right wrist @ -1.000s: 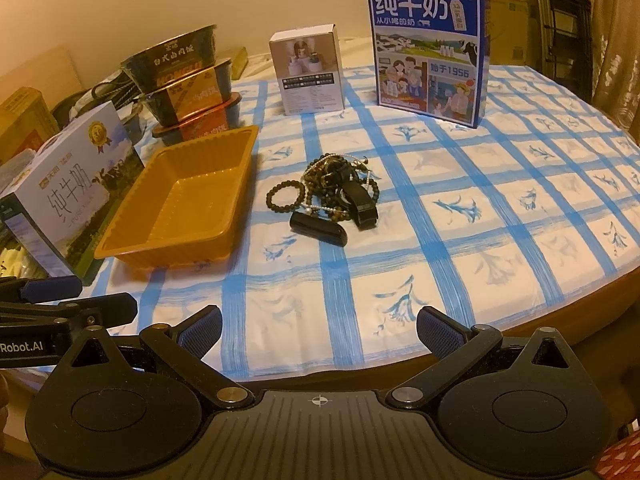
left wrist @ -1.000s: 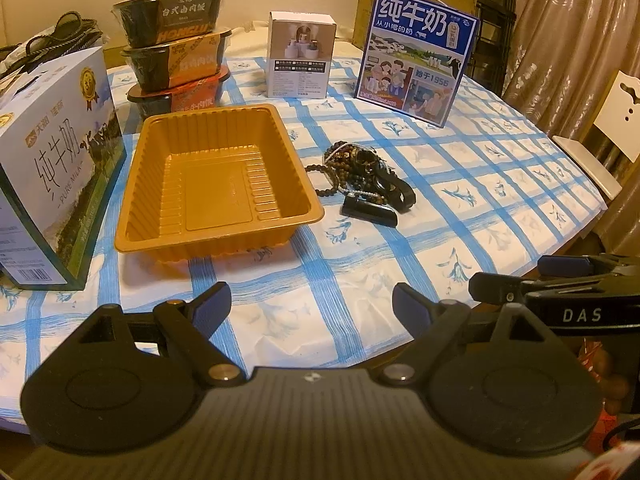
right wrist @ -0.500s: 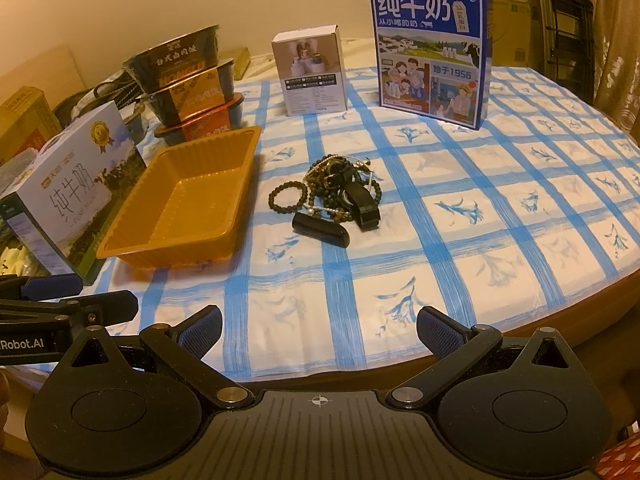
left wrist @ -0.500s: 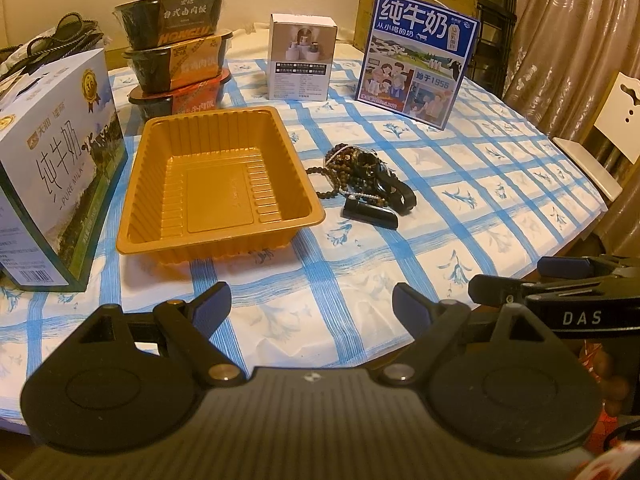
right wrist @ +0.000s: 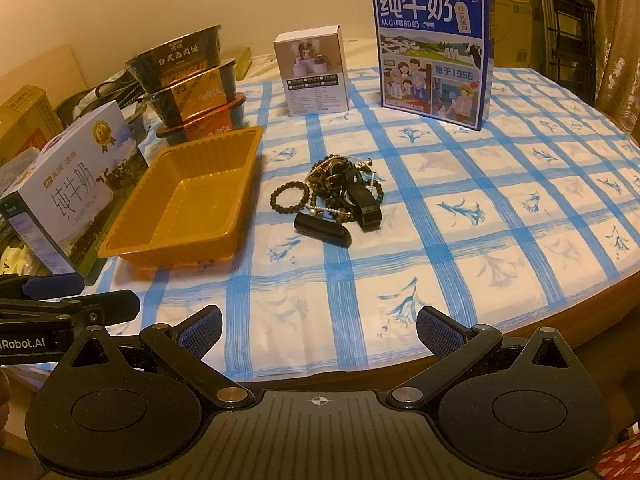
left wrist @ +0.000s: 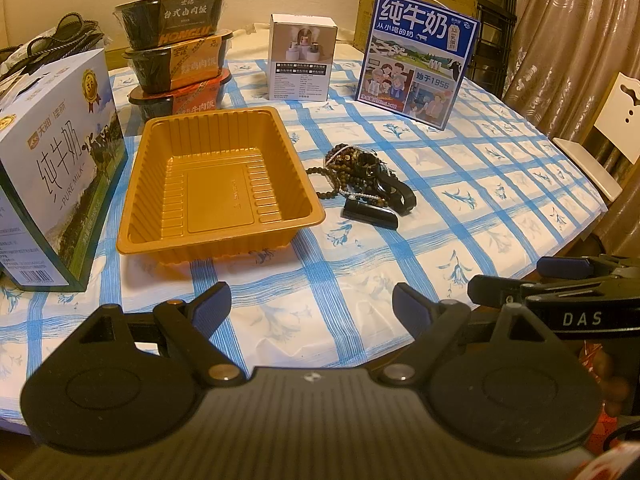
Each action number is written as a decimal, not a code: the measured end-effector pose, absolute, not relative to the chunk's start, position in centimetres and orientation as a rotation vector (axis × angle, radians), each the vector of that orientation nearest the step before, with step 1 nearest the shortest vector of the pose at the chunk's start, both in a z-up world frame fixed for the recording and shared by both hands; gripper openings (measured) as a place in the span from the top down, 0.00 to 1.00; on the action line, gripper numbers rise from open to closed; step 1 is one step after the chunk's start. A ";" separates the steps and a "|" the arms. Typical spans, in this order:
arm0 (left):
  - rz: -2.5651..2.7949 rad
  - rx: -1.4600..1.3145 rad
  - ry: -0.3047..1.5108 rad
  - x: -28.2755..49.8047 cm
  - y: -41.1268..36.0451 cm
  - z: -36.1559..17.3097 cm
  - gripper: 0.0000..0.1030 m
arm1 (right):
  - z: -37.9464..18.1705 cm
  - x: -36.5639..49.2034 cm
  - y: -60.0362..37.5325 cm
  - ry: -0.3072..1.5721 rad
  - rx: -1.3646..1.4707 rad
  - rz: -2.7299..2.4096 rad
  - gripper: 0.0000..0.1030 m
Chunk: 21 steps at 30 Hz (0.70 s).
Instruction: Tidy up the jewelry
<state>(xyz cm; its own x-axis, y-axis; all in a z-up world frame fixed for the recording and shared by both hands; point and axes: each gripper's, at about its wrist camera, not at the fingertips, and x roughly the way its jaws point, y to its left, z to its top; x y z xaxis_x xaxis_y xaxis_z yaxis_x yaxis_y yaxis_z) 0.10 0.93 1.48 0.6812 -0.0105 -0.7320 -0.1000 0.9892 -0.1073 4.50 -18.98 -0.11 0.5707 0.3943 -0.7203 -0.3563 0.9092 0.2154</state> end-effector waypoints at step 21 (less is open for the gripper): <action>0.050 -0.141 0.818 0.1 0.9 1.5 0.16 | -0.1 4.5 -18.9 0.856 0.049 0.441 0.00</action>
